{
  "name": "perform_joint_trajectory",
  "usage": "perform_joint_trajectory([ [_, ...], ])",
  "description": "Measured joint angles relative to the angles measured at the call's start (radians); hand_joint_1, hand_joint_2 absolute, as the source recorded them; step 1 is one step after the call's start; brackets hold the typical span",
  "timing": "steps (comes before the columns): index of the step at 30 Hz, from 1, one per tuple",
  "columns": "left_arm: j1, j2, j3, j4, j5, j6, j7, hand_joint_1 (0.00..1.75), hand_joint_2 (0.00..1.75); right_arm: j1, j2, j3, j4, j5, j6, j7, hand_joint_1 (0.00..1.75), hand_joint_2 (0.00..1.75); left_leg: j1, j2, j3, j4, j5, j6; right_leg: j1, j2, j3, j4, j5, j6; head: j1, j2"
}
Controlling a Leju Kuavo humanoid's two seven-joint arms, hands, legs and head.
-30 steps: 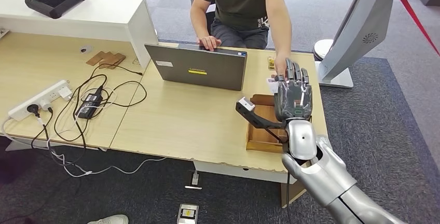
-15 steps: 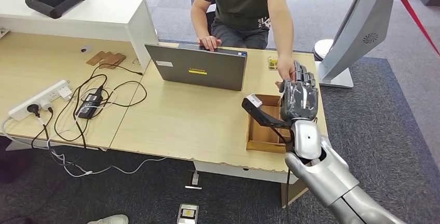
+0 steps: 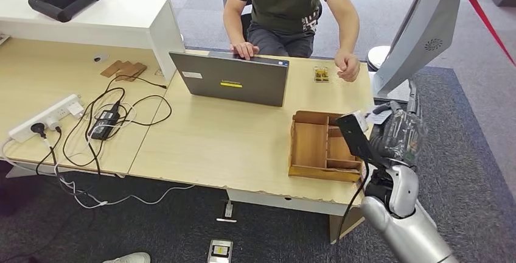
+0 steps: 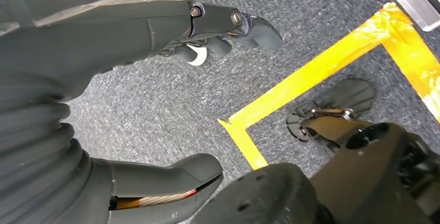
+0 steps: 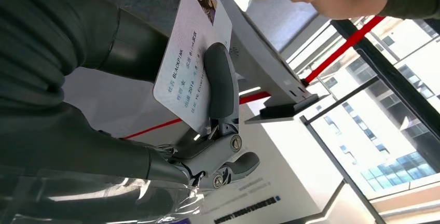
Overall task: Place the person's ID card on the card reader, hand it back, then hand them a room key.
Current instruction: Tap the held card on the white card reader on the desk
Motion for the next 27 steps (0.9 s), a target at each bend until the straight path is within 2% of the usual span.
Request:
perform_joint_trajectory([
  [4, 0.017, 0.006, 0.002, 0.001, 0.013, 0.019, -0.015, 0.0, 1.75, 0.115, -0.02, -0.077, -0.076, -0.002, 0.0, -0.057, 1.75, 1.75, 0.0, 0.0, 0.0, 0.0, 0.0, 0.0, 0.0, 0.0, 0.0, 0.0, 0.0, 0.0, 0.0, 0.0],
  [7, 0.029, 0.008, 0.002, 0.001, 0.025, 0.035, -0.025, 0.0, 1.75, 0.194, -0.016, -0.138, -0.109, -0.046, 0.0, -0.158, 1.75, 1.75, 0.0, 0.0, 0.0, -0.001, 0.0, 0.0, 0.0, 0.0, 0.0, 0.0, 0.0, 0.0, 0.0, 0.0],
  [11, 0.046, 0.011, 0.004, 0.001, 0.04, 0.053, -0.038, 0.0, 1.75, 0.281, 0.018, -0.214, -0.12, -0.11, 0.0, -0.29, 1.75, 1.75, 0.0, 0.0, 0.0, -0.001, 0.0, 0.0, 0.001, 0.0, 0.0, 0.0, -0.001, 0.0, 0.0, 0.0],
  [14, 0.058, 0.013, 0.008, 0.001, 0.051, 0.062, -0.045, 0.0, 1.75, 0.33, 0.049, -0.264, -0.12, -0.143, 0.0, -0.342, 1.75, 1.75, 0.0, 0.0, 0.0, -0.001, 0.0, 0.0, 0.0, 0.0, 0.0, 0.0, -0.001, 0.0, 0.0, 0.0],
  [19, 0.071, 0.015, 0.014, 0.001, 0.07, 0.075, -0.063, 0.0, 1.75, 0.374, 0.079, -0.291, -0.108, -0.181, 0.0, -0.339, 1.75, 1.75, 0.0, 0.0, 0.0, -0.001, 0.0, 0.0, 0.0, 0.0, 0.0, 0.0, -0.001, 0.0, 0.0, 0.0],
  [24, 0.081, 0.015, 0.017, 0.001, 0.085, 0.085, -0.077, 0.0, 1.75, 0.39, 0.093, -0.287, -0.081, -0.202, 0.0, -0.288, 1.75, 1.75, 0.0, 0.0, 0.0, -0.001, 0.0, 0.0, 0.0, 0.0, 0.0, 0.0, -0.001, 0.0, 0.0, 0.0],
  [27, 0.084, 0.015, 0.017, 0.001, 0.089, 0.088, -0.079, 0.0, 1.75, 0.391, 0.096, -0.277, -0.056, -0.226, 0.0, -0.228, 1.75, 1.75, 0.0, 0.0, 0.0, -0.001, 0.0, 0.0, 0.0, 0.0, 0.0, 0.0, -0.001, 0.0, 0.0, 0.0],
])
